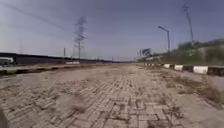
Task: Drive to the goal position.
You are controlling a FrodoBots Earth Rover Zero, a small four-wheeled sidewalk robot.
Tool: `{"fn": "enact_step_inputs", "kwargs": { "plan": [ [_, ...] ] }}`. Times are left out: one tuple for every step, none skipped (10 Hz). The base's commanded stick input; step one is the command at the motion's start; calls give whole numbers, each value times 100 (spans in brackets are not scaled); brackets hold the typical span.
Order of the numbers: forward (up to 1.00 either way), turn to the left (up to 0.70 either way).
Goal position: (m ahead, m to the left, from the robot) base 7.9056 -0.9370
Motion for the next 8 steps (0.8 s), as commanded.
{"fn": "enact_step_inputs", "kwargs": {
  "plan": [
    [100, 0],
    [100, 0],
    [100, 0],
    [100, 0],
    [100, 0],
    [100, 0],
    [100, 0],
    [100, -1]
  ]
}}
